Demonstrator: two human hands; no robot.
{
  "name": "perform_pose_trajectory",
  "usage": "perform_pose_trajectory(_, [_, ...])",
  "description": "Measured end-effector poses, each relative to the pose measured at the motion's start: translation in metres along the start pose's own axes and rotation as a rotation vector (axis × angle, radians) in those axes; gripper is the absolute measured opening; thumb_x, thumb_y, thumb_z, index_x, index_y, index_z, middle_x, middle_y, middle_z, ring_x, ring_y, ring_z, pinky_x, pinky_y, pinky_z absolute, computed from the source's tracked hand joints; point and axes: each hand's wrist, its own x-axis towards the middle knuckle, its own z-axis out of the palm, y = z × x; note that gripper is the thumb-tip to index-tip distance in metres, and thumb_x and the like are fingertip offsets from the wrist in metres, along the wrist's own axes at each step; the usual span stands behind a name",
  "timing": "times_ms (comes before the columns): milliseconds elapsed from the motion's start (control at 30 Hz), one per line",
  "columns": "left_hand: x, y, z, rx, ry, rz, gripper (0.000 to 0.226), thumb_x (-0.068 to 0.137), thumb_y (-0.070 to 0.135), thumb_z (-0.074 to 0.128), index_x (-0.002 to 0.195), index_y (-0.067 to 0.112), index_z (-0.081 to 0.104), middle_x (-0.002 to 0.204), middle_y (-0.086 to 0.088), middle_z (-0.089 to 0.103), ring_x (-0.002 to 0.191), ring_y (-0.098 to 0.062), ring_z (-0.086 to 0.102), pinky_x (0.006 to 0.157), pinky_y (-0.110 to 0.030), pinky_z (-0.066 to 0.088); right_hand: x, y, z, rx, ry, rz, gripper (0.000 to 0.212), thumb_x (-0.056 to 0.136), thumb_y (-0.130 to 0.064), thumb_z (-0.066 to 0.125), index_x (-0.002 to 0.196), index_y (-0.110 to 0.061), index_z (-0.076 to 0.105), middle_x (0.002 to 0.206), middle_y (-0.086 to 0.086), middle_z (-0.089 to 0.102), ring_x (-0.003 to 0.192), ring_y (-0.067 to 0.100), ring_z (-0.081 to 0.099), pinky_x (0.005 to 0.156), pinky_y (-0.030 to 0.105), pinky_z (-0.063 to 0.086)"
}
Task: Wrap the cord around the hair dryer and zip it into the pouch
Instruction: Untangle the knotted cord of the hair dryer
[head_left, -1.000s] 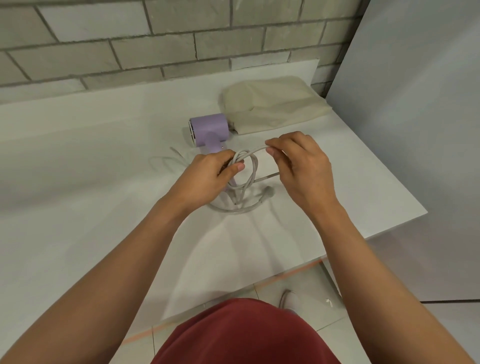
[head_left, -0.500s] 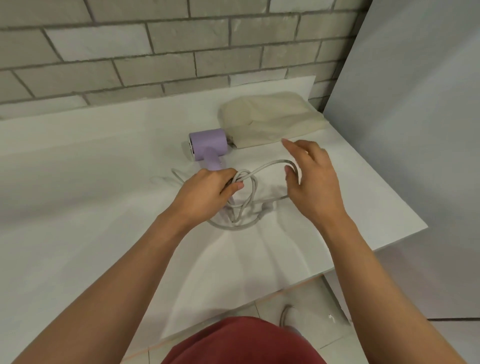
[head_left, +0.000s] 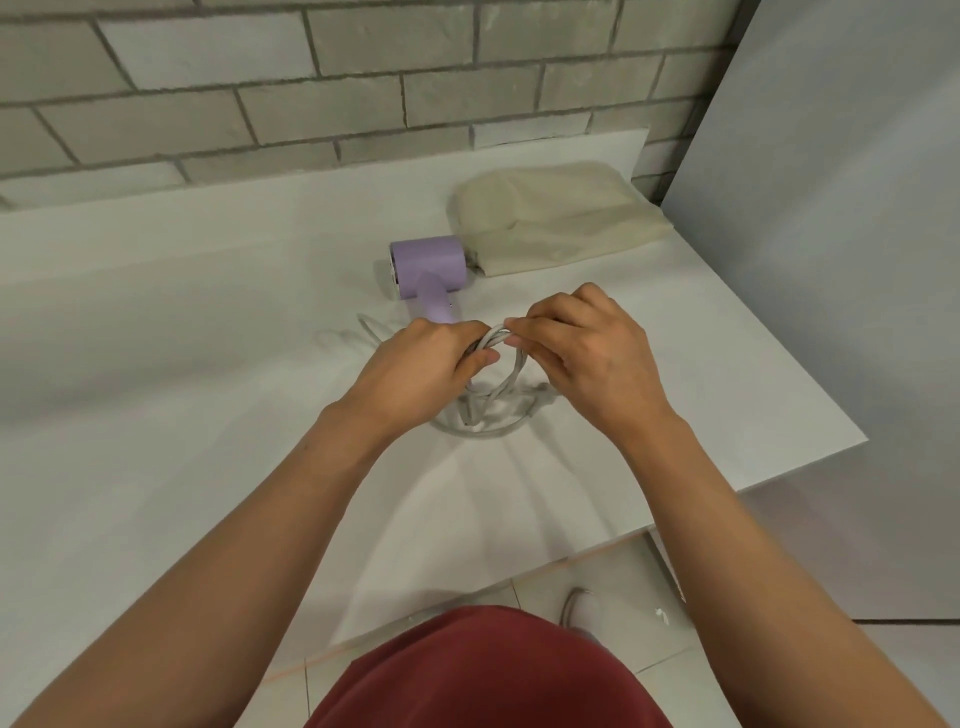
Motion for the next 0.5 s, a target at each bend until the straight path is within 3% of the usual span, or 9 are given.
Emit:
perform_pose_trajectory(133, [-0.001, 0.001, -0.002, 0.042, 0.005, -0.005, 0.027, 0.104, 0.042, 0.053, 0.096, 0.021, 0.066, 0.081, 0.000, 0.071, 0.074, -0.026, 0.064, 0.066, -0.046, 0.054, 0.002, 0.000, -0.005, 0.019, 0.042, 0.041, 0.017, 0.102, -0.031, 0.069, 0.107, -0.021, 0.081, 0.098, -0.003, 0.072, 0.080, 0.026, 0.058, 0.059, 0.037, 0.050])
perform_pose_trajectory(267, [-0.002, -0.003, -0.006, 0.095, 0.044, -0.006, 0.029, 0.104, 0.042, 0.053, 0.090, 0.019, 0.065, 0.080, 0.001, 0.065, 0.077, -0.024, 0.060, 0.061, -0.038, 0.047, 0.007, 0.008, -0.015, 0.114, 0.192, 0.191, 0.016, 0.101, -0.028, 0.072, 0.106, -0.017, 0.082, 0.099, 0.002, 0.073, 0.084, 0.027, 0.064, 0.072, 0.037, 0.053])
perform_pose_trajectory(400, [0.000, -0.012, -0.009, 0.173, 0.032, -0.011, 0.031, 0.104, 0.045, 0.053, 0.086, 0.021, 0.063, 0.080, 0.003, 0.064, 0.079, -0.027, 0.060, 0.061, -0.035, 0.042, 0.014, 0.019, -0.031, 0.292, 0.319, 0.384, 0.016, 0.099, -0.024, 0.074, 0.106, -0.012, 0.082, 0.099, 0.006, 0.074, 0.085, 0.008, 0.065, 0.077, 0.018, 0.052])
perform_pose_trajectory(500, [0.002, -0.015, -0.008, 0.178, 0.047, -0.014, 0.035, 0.104, 0.046, 0.052, 0.077, 0.024, 0.051, 0.068, 0.008, 0.052, 0.072, -0.027, 0.056, 0.056, -0.032, 0.032, 0.015, 0.023, -0.036, 0.304, 0.269, 0.419, 0.017, 0.099, -0.026, 0.073, 0.107, -0.013, 0.081, 0.101, 0.002, 0.074, 0.079, -0.003, 0.060, 0.074, 0.012, 0.048])
